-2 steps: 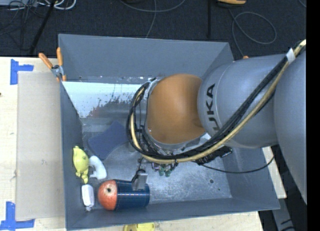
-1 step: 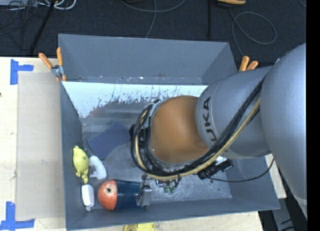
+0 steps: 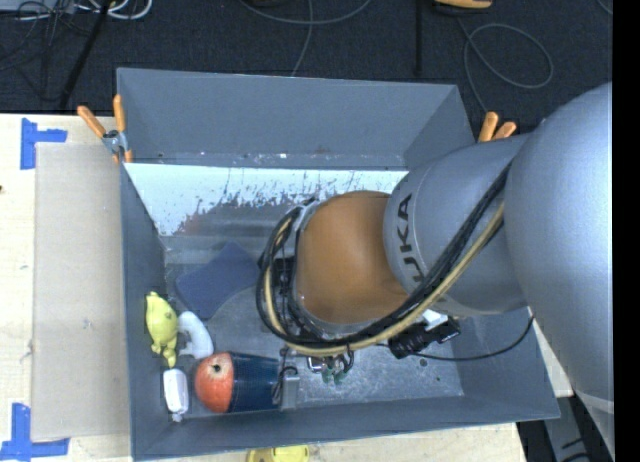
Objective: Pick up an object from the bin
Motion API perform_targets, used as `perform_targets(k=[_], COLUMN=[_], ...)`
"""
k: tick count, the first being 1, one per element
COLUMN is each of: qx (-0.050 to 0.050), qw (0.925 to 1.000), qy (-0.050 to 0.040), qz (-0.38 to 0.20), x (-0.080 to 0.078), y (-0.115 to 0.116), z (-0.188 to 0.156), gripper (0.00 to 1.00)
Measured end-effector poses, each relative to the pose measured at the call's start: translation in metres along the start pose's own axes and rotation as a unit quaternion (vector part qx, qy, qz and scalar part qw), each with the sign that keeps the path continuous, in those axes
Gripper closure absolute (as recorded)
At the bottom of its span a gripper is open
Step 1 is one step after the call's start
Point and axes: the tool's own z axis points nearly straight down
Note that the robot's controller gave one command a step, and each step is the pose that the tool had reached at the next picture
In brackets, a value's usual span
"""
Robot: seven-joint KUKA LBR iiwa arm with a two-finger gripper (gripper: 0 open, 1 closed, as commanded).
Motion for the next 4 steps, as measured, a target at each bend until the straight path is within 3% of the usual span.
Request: perform_targets(k=[2,3,4], qx=[0.000,-0.001,0.000], qw=[0.9989,0.9996,0.9976], qy=[-0.0028,-0.0037,0.0006], qz=[0.047,0.028,0.069], x=[0.005,0.005,-0.003], y=[-0.062,-0.016,-0.003], z=[0.044,0.043,0.000], gripper=[0.00,0.00,0.00])
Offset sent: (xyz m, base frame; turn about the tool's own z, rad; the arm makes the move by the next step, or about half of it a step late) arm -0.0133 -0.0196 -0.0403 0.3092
